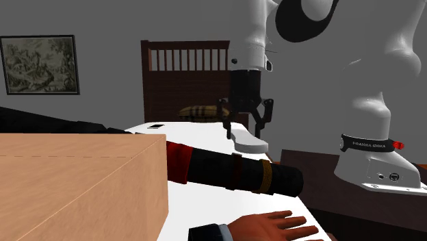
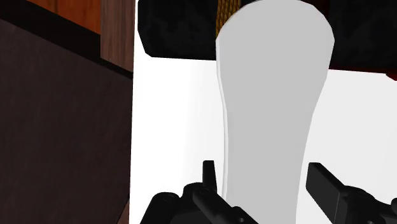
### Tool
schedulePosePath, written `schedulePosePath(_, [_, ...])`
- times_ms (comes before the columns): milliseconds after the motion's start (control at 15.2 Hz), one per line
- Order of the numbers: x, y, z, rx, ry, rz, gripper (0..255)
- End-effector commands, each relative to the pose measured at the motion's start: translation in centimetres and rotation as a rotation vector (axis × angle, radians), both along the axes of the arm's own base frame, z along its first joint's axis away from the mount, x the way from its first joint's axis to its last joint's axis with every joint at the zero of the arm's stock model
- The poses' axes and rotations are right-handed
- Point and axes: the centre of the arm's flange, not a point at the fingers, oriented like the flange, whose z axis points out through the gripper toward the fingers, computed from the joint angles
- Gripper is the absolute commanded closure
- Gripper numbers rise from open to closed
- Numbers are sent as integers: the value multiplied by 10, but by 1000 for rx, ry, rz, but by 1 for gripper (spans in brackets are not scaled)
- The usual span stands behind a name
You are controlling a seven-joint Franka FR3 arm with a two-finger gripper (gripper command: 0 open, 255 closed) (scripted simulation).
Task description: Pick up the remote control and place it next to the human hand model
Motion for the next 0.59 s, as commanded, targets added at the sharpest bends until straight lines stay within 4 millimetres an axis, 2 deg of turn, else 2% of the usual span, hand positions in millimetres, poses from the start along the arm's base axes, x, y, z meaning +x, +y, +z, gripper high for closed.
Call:
schedulePosePath(0, [-1,1,-10,1,-1,0,255])
schedulePosePath(528, [-1,1,-52,1,-1,0,255])
